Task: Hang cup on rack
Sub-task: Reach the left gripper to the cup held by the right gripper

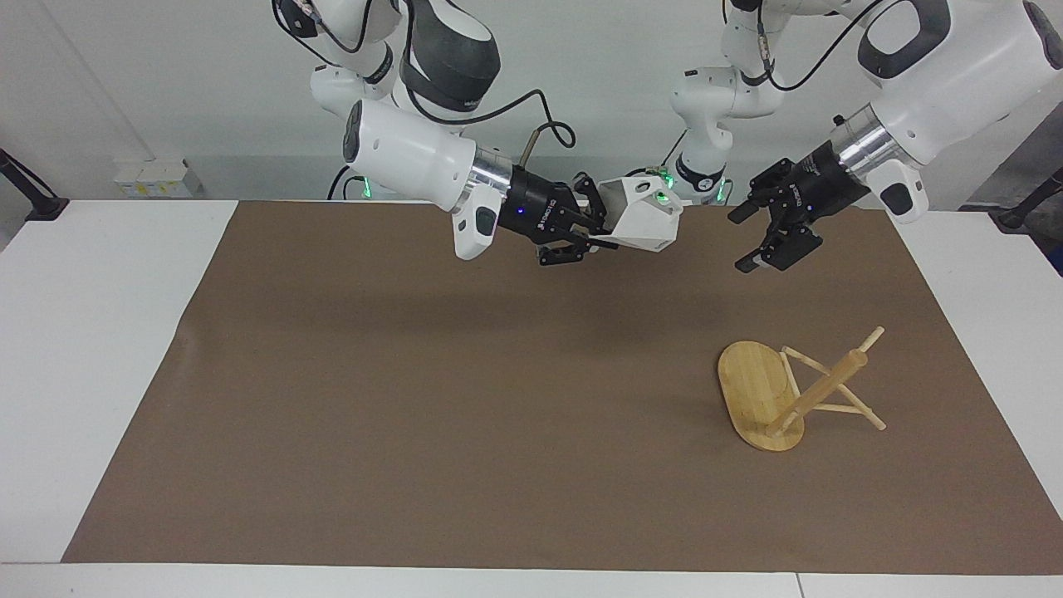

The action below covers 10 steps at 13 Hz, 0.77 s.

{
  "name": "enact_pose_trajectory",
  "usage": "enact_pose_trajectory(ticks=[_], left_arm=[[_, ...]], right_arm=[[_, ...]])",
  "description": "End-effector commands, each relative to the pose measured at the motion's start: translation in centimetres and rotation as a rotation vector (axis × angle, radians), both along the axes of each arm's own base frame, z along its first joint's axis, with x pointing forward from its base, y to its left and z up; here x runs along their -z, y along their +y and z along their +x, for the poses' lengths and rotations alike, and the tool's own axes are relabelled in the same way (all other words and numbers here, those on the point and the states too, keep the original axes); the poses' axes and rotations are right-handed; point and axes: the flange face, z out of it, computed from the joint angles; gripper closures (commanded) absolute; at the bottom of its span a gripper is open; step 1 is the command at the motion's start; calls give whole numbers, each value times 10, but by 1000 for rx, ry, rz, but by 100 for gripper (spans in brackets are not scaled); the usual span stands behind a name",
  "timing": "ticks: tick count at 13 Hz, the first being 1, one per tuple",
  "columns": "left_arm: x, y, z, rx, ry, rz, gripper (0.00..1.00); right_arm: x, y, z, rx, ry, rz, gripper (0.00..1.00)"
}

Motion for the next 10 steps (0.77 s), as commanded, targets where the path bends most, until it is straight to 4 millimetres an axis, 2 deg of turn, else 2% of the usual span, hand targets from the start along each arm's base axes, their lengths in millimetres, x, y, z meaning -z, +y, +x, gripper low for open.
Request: enact_pose_trajectory(ticks=[1, 5, 10], left_arm=[[-4, -12, -1, -97, 107, -49, 0], [1, -25, -16, -130, 253, -54, 0], [-9, -37, -22, -145, 265, -76, 0]], right_arm=[[-11, 0, 3, -14, -16, 44, 100], [-12, 0, 3, -5, -13, 44, 100], [-14, 12, -5, -25, -18, 36, 100]])
